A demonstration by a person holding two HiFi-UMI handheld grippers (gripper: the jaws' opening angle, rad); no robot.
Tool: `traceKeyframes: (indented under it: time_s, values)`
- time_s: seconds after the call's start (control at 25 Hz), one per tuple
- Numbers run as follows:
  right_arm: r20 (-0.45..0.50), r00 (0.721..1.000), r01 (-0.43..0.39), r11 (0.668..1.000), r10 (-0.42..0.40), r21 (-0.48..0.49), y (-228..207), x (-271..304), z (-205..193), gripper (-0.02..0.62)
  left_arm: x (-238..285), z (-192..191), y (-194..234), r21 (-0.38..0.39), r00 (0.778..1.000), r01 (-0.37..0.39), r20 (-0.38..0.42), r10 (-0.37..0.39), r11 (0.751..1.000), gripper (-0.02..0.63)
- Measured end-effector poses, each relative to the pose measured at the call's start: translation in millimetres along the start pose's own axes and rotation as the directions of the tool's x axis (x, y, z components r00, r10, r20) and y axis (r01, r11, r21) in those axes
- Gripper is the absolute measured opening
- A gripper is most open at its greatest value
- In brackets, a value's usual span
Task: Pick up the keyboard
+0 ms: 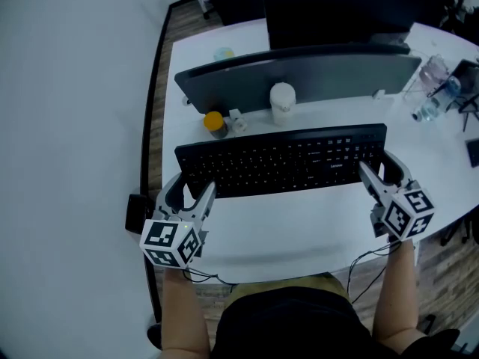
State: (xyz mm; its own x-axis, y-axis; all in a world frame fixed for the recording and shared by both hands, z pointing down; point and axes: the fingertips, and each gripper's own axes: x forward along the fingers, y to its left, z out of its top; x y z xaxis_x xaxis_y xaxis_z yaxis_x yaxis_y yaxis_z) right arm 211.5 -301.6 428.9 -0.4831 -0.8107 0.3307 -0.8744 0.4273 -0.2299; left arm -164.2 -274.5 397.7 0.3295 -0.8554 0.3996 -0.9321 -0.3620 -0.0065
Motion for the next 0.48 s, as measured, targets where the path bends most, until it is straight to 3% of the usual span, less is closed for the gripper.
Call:
traceKeyframes:
  time_s: [0.48]
  values:
    - [0.155, 0.988, 0.013, 0.996, 0.002, -0.092, 20, -36, 66, 0.293, -41, 60, -8, 0.070, 0.986, -0.053, 0.163, 0.041, 0.996, 0.293]
